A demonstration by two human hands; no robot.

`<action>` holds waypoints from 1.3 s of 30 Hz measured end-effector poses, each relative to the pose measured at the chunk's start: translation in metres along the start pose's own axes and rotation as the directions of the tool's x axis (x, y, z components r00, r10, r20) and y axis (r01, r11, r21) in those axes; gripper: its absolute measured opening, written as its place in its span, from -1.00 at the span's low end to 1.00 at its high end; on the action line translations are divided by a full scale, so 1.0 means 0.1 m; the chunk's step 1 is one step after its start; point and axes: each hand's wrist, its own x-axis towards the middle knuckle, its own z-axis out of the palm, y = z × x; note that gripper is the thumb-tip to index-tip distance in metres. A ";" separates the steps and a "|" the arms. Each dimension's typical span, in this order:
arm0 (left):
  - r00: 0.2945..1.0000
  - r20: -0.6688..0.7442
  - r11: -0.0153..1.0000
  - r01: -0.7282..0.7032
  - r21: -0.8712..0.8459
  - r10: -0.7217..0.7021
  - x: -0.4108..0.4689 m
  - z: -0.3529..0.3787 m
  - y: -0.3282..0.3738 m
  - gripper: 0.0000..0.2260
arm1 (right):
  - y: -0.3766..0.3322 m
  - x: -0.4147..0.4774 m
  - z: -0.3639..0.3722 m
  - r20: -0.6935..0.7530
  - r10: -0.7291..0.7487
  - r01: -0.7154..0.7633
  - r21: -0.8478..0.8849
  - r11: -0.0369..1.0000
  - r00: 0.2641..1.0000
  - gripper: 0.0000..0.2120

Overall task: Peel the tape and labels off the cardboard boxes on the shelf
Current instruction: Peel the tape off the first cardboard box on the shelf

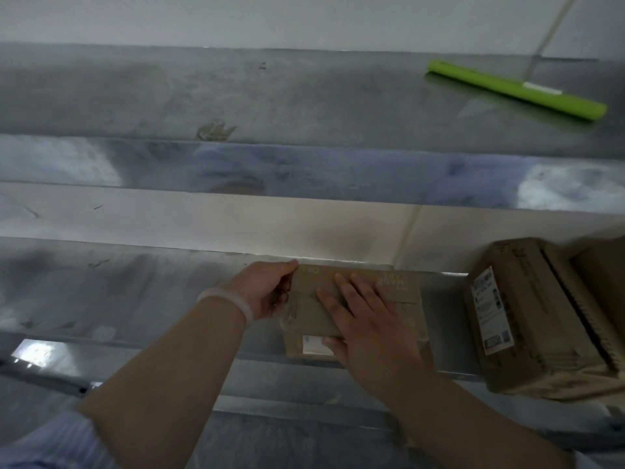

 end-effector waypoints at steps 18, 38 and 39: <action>0.808 -0.112 0.670 -0.391 0.631 0.578 -0.08 0.10 -0.02 -0.79 | 0.03 0.04 0.07 -0.030 -0.009 0.009 -0.005 1.000 1.000 -0.36; 0.907 -0.085 0.791 -0.311 0.527 0.413 -0.63 0.04 -0.41 -0.78 | 0.00 0.03 0.03 -0.045 0.012 -0.013 -0.022 1.000 0.999 -0.34; 0.904 -0.089 0.787 -0.311 0.533 0.418 -0.63 0.05 -0.41 -0.78 | 0.00 0.04 0.02 -0.036 0.016 -0.017 -0.019 1.000 0.999 -0.35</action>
